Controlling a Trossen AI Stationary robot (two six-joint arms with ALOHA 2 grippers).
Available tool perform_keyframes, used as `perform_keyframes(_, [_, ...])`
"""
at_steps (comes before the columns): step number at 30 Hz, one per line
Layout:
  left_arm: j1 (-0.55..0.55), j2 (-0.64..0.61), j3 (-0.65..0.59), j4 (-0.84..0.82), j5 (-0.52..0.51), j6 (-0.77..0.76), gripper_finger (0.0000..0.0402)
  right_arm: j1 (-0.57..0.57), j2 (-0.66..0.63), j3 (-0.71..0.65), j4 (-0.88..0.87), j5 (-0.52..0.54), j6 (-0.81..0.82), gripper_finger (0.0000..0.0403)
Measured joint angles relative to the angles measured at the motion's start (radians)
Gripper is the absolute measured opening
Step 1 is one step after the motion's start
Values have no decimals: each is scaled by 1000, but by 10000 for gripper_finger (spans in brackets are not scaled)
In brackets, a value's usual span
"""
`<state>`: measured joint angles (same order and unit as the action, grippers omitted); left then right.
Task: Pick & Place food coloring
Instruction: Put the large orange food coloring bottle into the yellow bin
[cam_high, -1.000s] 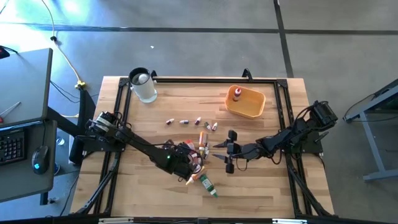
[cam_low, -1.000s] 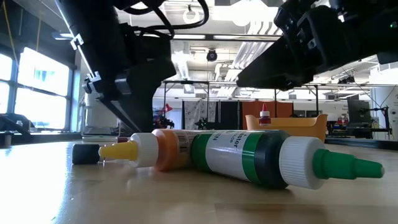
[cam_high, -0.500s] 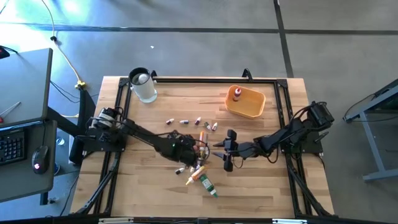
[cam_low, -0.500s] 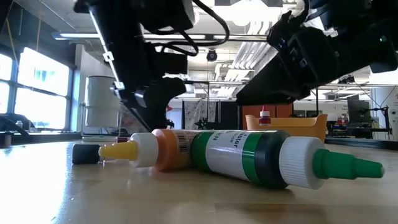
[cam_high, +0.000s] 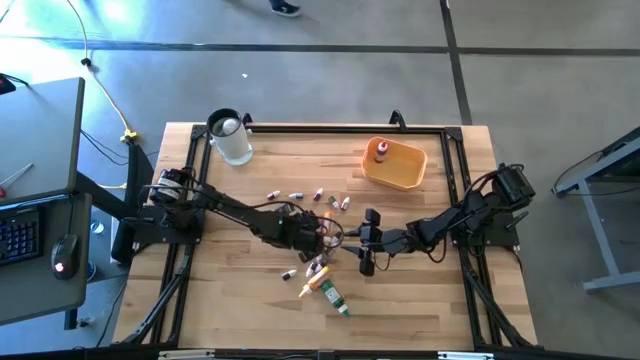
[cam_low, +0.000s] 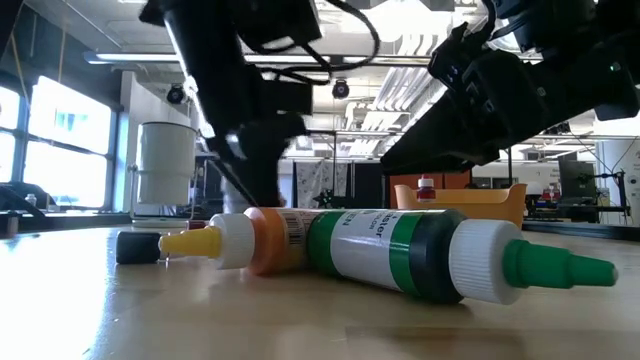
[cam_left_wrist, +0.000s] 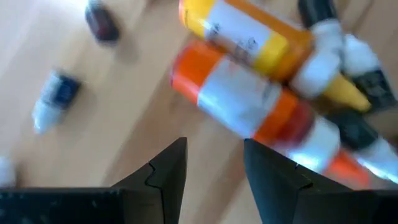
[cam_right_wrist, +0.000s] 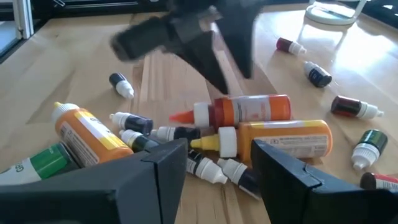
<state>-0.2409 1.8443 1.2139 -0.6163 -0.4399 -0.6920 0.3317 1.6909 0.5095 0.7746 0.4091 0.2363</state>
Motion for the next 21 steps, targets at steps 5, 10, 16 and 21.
perform_keyframes(5, [-66, -18, -1, 19, -50, -193, 153, 2, 0, 0, -8, 0, 0, 171])
perform_keyframes(10, [-126, -4, 2, 78, -121, -374, 153, 3, 0, 0, -6, 0, 0, 171])
perform_keyframes(16, [-146, 32, 1, 118, -172, -524, 153, 3, 0, 0, 0, -1, 0, 171])
perform_keyframes(21, [-145, 54, -1, 136, -211, -622, 153, 3, 0, 0, -5, 0, -20, 171])
